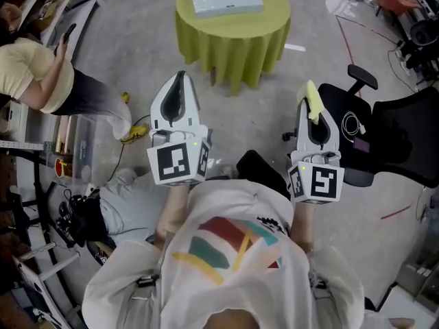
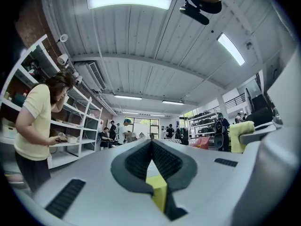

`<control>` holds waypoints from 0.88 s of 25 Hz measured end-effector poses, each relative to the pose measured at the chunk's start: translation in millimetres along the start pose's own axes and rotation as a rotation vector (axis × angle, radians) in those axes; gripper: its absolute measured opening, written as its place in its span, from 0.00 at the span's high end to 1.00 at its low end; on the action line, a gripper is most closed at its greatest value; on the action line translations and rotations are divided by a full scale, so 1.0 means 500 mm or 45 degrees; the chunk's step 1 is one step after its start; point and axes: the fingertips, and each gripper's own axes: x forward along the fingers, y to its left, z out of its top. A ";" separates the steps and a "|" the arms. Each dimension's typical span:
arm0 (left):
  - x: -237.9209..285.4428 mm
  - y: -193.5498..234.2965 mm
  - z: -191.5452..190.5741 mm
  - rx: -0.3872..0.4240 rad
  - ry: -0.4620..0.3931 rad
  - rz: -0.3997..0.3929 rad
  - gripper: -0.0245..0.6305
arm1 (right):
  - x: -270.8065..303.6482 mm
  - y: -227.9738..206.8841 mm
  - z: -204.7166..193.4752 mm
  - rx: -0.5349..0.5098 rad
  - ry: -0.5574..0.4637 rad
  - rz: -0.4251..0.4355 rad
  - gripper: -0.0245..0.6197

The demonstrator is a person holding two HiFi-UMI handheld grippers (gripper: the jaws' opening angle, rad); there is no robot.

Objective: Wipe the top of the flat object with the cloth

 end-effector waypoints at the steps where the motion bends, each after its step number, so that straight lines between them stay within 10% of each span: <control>1: 0.006 0.004 -0.002 -0.002 -0.001 0.001 0.94 | 0.004 -0.001 -0.001 -0.002 0.004 0.000 0.92; 22: 0.284 0.094 -0.076 -0.006 0.010 0.141 0.94 | 0.361 -0.082 -0.022 -0.100 -0.020 0.142 0.92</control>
